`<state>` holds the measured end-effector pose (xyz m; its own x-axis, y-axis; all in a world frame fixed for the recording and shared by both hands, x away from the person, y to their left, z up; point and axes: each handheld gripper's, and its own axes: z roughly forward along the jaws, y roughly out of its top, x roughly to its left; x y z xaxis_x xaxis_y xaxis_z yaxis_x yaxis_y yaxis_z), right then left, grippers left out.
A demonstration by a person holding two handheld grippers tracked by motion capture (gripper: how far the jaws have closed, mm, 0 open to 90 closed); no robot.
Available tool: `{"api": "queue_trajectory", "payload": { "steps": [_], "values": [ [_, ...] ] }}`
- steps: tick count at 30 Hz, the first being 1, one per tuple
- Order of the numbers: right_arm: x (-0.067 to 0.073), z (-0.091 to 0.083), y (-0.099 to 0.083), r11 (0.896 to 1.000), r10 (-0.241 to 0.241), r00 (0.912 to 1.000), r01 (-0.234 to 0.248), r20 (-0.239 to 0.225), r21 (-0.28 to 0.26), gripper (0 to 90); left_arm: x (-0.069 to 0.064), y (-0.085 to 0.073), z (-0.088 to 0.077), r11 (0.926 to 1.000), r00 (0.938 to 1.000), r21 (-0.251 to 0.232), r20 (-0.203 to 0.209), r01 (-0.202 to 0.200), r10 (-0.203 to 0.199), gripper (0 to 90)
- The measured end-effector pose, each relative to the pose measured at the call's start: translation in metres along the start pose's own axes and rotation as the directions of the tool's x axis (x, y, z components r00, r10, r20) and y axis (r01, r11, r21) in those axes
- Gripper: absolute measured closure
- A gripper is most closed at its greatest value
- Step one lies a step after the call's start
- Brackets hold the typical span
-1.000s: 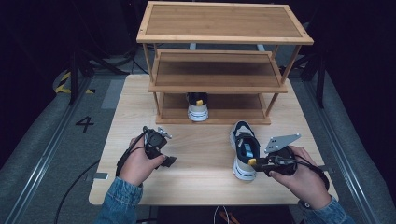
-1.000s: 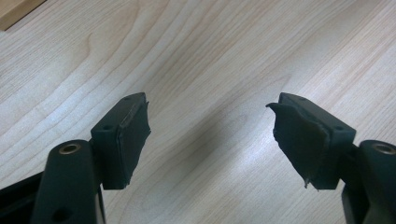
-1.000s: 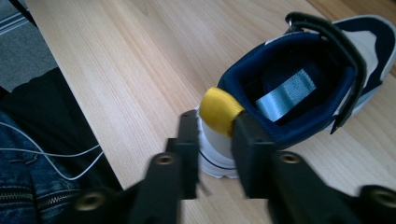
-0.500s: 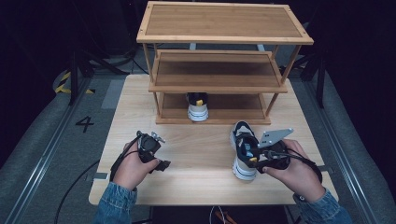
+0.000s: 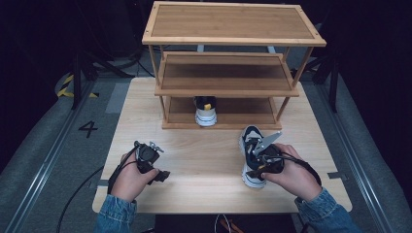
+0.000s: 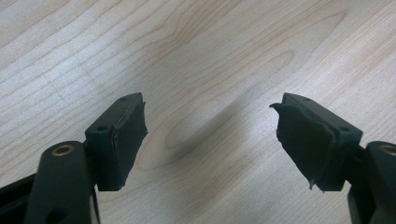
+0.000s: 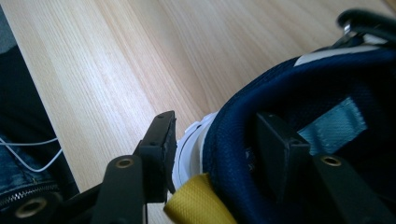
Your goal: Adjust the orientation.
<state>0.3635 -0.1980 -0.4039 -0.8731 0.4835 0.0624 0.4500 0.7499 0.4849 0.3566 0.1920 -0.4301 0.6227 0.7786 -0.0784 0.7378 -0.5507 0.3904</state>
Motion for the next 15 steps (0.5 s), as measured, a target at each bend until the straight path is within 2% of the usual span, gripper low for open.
{"api": "queue_trajectory", "payload": {
  "steps": [5, 9, 11, 15],
  "values": [
    [-0.0015, 0.0090, -0.0004, 0.999, 0.002, 1.0000, -0.002, -0.009, 0.034, 55.7, -0.0005, -0.0005, 0.0004, 1.0000, 1.0000, 0.002, 0.005, -0.002, 0.002, 24.5],
    [-0.0034, 0.0101, -0.0004, 0.999, 0.000, 0.9999, 0.000, -0.015, 0.045, 64.3, 0.0022, -0.0011, 0.0003, 1.0000, 1.0000, 0.004, -0.001, -0.001, 0.001, 24.3],
    [-0.0036, 0.0098, -0.0004, 0.999, -0.010, 0.9996, 0.011, -0.027, 0.045, 65.8, 0.0039, -0.0012, 0.0009, 1.0000, 0.9999, 0.003, -0.007, -0.008, 0.009, 24.0],
    [-0.0030, 0.0085, 0.0016, 0.998, -0.036, 0.9990, 0.038, -0.027, 0.058, 66.4, 0.0046, -0.0012, -0.0006, 0.9999, 1.0000, -0.009, -0.002, 0.008, -0.008, 23.5]
  ]
}}
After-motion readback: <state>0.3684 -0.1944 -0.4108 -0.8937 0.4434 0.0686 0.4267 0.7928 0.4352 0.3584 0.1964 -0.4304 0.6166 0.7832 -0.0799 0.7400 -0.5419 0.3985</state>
